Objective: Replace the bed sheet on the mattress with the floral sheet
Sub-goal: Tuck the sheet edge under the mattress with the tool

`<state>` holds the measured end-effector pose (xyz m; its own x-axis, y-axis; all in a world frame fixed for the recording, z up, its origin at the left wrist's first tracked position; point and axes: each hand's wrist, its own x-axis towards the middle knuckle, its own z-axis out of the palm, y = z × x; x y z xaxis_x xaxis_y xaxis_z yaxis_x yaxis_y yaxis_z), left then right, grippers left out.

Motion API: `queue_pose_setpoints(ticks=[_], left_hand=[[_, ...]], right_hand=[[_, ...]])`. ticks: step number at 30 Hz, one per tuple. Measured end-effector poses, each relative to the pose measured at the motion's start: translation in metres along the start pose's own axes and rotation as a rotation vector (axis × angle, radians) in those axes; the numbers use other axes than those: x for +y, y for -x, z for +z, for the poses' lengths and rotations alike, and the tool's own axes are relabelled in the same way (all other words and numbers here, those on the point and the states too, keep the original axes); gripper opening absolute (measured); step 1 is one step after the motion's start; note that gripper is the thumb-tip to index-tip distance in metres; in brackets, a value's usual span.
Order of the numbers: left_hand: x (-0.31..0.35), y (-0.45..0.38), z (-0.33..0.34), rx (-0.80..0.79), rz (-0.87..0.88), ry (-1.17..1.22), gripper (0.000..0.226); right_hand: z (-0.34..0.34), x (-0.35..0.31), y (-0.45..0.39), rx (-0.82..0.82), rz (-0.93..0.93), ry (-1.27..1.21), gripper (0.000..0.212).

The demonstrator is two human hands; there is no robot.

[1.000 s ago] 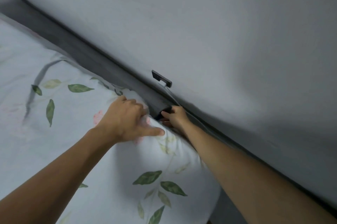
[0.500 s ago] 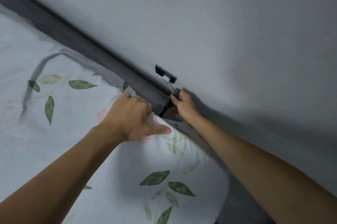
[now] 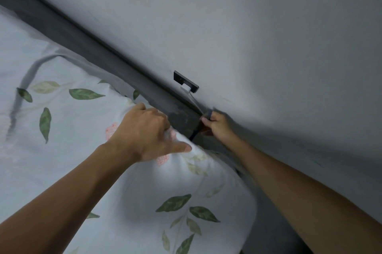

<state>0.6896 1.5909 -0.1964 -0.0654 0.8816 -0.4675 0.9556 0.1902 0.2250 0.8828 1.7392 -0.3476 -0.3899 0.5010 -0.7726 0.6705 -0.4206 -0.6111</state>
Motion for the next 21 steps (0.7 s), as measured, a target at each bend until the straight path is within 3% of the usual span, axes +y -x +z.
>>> queue_pose_setpoints(ticks=[7,10,13,15,21], left_hand=[[-0.010,-0.012,0.018,-0.004,0.003,0.039,0.079],[-0.060,-0.003,0.007,0.237,-0.014,0.051,0.070],[-0.153,0.010,0.002,0.501,-0.315,0.037,0.064],[-0.189,0.014,0.010,0.469,-0.452,0.015,0.064],[-0.198,0.008,0.036,0.508,-0.473,0.013,0.049]], right_hand=[[0.032,-0.048,0.012,0.088,-0.375,0.064,0.025],[0.059,-0.065,0.014,0.059,-0.460,0.087,0.024],[0.087,-0.088,0.012,0.036,-0.480,0.030,0.030],[0.105,-0.103,0.004,0.017,-0.467,-0.020,0.029],[0.153,-0.115,-0.014,-0.131,-0.143,-0.230,0.027]])
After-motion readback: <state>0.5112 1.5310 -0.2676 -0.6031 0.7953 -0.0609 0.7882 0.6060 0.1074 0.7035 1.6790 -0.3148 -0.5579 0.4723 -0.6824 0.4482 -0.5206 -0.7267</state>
